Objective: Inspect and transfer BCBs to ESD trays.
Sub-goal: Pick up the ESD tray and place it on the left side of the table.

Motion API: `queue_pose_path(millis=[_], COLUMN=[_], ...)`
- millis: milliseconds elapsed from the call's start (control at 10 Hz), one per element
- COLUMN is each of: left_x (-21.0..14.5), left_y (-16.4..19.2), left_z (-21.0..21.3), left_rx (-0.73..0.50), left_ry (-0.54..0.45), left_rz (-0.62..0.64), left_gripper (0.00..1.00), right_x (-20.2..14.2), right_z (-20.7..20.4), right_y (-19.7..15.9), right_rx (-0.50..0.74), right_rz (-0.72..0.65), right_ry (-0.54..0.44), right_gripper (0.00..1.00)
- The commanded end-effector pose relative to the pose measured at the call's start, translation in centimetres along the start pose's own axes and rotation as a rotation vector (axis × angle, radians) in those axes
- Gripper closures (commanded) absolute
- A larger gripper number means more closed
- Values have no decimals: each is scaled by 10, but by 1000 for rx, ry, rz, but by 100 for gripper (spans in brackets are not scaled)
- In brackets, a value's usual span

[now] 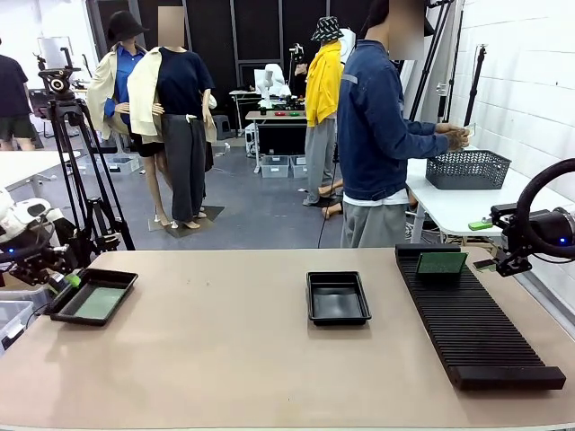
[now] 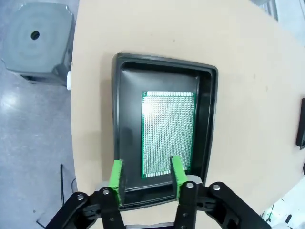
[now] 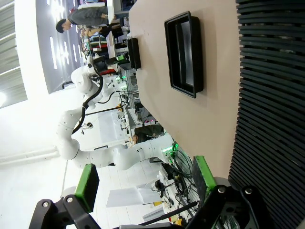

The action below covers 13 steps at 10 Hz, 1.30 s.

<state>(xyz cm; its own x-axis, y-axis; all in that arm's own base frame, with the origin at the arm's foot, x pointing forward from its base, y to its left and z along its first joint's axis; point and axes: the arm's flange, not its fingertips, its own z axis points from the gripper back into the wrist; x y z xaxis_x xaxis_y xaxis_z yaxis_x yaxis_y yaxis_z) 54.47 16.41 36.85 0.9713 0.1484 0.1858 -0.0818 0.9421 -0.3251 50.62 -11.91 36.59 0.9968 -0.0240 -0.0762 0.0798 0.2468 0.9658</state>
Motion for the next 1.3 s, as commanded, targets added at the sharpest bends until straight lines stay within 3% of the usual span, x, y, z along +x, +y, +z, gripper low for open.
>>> queue_pose_path(millis=[0, 500, 1200], left_x=[-10, -5, -6], left_y=[-4, -21, -12], left_z=[21, 34, 34], left_rx=[-7, -9, 3], left_ry=[-35, -28, -53], left_rz=[2, 10, -17], left_gripper=[0, 0, 0], right_x=[-1, -1, -1], right_z=[-1, -1, -1], right_y=[1, 1, 1], right_rx=[-8, -8, -8], right_rz=[1, 1, 1], right_ry=[6, 6, 6], right_gripper=[0, 0, 0])
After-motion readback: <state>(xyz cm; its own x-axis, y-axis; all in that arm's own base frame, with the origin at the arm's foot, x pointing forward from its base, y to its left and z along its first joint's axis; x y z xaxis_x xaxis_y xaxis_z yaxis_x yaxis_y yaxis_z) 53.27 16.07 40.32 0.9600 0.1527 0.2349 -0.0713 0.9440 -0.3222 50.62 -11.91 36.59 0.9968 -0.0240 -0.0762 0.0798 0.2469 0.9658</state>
